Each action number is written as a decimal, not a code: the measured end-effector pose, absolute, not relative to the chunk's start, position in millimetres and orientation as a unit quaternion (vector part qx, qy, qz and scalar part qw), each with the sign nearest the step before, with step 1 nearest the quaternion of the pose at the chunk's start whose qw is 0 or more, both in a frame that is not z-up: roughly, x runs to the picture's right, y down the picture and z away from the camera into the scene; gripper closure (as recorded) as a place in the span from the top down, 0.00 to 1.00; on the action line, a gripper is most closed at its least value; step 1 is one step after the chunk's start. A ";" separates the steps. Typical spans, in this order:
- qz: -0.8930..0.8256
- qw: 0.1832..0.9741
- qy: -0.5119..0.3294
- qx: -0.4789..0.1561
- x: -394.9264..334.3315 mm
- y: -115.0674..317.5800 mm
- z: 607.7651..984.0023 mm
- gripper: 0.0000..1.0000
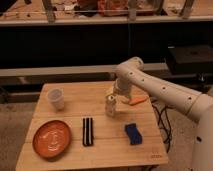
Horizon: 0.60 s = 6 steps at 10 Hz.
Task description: Knock the bottle over
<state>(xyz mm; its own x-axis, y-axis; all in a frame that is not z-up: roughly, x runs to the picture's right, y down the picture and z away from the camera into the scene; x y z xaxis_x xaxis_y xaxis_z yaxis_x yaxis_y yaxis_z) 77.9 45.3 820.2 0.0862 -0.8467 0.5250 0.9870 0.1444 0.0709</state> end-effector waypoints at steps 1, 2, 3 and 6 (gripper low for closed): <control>-0.638 0.718 -0.231 -0.152 74.8 45.2 820.0 0.80; -0.641 0.716 -0.233 -0.152 73.7 45.7 819.6 0.80; -0.643 0.714 -0.234 -0.151 73.2 46.5 819.3 0.80; -0.650 0.707 -0.237 -0.150 68.5 48.3 817.7 0.80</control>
